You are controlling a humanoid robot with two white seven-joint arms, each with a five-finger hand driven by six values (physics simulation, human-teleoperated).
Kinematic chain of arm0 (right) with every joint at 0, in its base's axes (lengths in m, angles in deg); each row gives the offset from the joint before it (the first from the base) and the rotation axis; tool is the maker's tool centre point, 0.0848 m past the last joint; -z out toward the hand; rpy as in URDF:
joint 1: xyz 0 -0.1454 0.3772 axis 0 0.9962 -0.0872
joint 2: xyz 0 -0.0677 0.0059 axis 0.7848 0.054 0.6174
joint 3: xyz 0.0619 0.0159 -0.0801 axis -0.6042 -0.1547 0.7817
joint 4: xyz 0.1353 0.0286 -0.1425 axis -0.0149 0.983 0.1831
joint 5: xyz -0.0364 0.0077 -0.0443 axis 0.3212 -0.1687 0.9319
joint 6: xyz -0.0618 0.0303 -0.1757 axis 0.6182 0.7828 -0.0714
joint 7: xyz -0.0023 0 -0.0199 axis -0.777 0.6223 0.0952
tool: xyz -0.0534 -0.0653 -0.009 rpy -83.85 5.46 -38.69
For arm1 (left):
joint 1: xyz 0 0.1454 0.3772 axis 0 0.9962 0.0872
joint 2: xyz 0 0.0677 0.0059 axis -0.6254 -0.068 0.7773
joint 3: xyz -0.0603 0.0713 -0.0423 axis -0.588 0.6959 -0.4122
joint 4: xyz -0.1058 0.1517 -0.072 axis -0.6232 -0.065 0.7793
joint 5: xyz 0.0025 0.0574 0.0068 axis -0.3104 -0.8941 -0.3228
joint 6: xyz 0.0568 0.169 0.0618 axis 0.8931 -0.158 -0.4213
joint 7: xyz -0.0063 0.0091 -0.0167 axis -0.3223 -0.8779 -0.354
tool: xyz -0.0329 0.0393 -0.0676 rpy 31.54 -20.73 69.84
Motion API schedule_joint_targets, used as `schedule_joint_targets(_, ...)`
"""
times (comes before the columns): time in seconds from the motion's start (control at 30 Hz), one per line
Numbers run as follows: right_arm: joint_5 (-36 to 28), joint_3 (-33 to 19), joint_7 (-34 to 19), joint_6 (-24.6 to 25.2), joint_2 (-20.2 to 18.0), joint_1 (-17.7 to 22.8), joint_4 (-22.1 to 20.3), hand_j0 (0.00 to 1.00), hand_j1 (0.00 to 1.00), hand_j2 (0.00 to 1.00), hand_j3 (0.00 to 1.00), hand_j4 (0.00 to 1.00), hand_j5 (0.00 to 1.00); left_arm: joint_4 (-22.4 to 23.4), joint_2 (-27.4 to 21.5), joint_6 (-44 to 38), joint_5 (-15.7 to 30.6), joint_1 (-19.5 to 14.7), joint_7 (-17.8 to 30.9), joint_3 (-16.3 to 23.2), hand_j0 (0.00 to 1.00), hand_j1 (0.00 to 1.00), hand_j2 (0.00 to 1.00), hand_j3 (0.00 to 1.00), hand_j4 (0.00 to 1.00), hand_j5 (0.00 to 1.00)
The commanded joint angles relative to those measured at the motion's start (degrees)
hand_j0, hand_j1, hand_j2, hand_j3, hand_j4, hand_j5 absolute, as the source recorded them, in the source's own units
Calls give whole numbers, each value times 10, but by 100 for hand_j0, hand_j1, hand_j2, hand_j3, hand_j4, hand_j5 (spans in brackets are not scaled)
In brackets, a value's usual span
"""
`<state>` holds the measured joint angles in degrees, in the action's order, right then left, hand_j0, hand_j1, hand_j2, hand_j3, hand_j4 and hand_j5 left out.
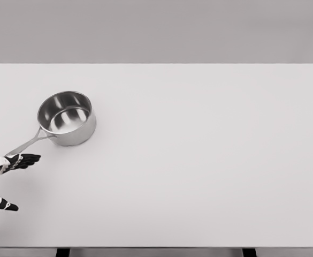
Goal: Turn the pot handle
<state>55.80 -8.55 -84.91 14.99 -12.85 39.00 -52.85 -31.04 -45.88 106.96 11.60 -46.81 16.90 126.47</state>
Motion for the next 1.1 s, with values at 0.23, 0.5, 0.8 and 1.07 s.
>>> schedule_joint_targets(0.23,0,-1,0,0,0,0,0,100,100,100,100,100,100,3,0,-58,-6,0,0,-31,100,100,100,100,100,100)
schedule_joint_targets(0.5,0,0,0,0,0,0,0,100,100,100,100,100,100,4,1,-91,-11,0,0,-59,100,100,100,100,100,100)
schedule_joint_targets(0.8,0,0,0,0,0,0,0,100,100,100,100,100,100,8,4,-161,-41,3,0,-98,100,100,100,100,100,100)
schedule_joint_targets(1.07,0,-1,0,0,0,0,0,100,100,100,100,100,100,9,16,-197,-90,2,2,-130,100,100,100,100,100,100)
